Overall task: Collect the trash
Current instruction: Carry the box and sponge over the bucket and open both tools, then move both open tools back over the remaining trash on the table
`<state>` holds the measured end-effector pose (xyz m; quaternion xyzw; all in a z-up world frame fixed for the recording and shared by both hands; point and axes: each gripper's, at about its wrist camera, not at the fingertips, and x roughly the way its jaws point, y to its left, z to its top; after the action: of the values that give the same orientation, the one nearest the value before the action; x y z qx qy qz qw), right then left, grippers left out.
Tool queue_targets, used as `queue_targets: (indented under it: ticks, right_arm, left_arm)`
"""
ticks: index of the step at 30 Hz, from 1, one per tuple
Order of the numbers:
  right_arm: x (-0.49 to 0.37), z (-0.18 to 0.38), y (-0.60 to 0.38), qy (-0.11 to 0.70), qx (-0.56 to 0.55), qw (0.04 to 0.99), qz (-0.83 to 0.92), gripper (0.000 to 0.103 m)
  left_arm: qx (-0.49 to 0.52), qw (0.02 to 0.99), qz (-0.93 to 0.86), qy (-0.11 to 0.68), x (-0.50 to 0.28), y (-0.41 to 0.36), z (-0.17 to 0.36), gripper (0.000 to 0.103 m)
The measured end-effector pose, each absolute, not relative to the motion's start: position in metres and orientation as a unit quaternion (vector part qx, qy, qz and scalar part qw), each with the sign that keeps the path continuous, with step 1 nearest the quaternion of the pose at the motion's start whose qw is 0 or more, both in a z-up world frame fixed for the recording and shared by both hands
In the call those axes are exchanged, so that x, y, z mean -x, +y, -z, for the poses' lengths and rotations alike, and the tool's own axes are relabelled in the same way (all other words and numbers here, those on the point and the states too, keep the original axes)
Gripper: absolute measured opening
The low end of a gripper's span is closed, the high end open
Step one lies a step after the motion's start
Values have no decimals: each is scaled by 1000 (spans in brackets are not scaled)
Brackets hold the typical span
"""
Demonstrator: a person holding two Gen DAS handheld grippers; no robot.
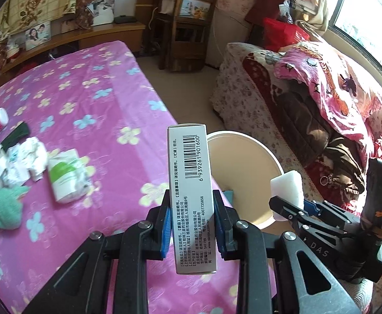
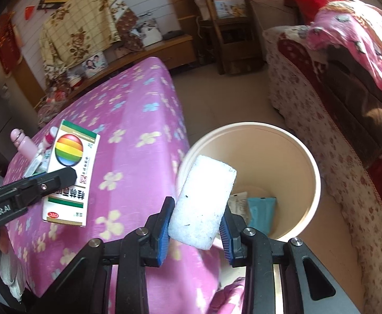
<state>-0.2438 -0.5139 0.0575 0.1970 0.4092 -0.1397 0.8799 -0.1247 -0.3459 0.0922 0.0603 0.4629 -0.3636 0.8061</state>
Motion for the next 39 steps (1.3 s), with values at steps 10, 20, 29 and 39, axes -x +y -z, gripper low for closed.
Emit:
queue_targets:
  ticks: [10,20,29,39]
  right_arm:
    - [247,-30,-550,425,-221,860,174,36]
    - [245,-6,-571,435,-250,843,192,62]
    - [248,2,-571,438,-268,837,190,65]
    - [242,-8,-551,438,-254,844,176,65]
  left_arm:
    - [-47,792,391,467,117,-387,-83,29]
    - [-34,782,404,473,114,-412,-63,41]
    - [-32,788,394,471,113,-400,-60,61]
    - [-50,811,363,457,112,-376,-64,61]
